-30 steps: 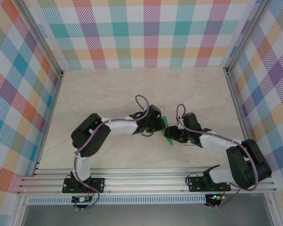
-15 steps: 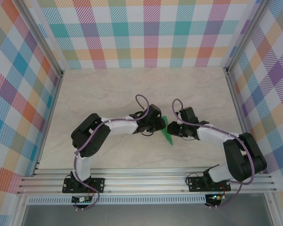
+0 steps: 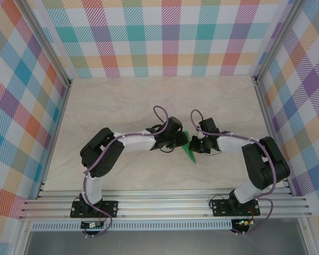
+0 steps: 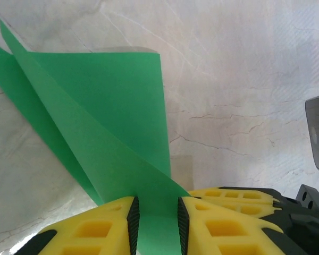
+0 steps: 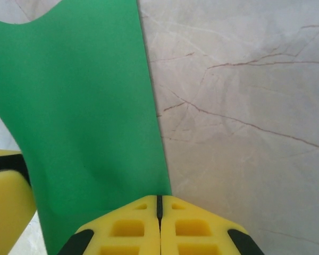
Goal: Fold a paper plane with a square sheet of paper (pick it up from the middle)
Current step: Fold the wing for the fifth time at the center of the table.
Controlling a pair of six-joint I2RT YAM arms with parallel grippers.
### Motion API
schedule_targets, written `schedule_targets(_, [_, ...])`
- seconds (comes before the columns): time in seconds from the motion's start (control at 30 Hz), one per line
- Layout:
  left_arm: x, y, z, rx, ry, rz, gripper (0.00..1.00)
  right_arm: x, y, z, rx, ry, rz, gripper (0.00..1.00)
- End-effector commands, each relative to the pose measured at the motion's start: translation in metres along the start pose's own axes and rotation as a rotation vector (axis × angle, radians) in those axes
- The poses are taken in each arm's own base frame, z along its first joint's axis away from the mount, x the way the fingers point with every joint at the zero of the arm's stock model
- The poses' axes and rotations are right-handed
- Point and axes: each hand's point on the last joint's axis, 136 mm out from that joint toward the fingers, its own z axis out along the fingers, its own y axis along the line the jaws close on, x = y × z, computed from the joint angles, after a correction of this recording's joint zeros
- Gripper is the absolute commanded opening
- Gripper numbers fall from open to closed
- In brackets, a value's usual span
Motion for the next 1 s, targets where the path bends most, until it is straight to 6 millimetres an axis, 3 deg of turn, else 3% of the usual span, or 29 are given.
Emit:
schedule_targets(0.0, [-0.001,-0.008,0.000,0.014,0.011,0.023,0.28,0.009,-0.014,0.007,0.037,0.057,0.029,0.05])
schedule_targets(0.27, [-0.001,-0.002,0.009,-0.020,0.017,0.010,0.28,0.021,-0.005,0.015,-0.061,0.101,0.059,0.04])
schedule_targets(0.63, [0.004,0.019,0.023,-0.114,0.036,-0.007,0.26,0.015,0.007,0.003,-0.110,0.077,0.037,0.07])
schedule_targets(0.8, [0.001,0.023,0.022,-0.133,0.022,-0.009,0.25,0.016,0.004,-0.010,-0.105,0.046,0.054,0.15])
schedule_targets(0.9, [0.000,0.022,0.022,-0.128,0.020,-0.009,0.25,0.019,0.005,-0.016,-0.124,0.034,0.043,0.28])
schedule_targets(0.97, [0.000,0.020,0.023,-0.122,0.022,-0.010,0.25,0.023,0.013,-0.019,-0.174,0.042,0.013,0.42])
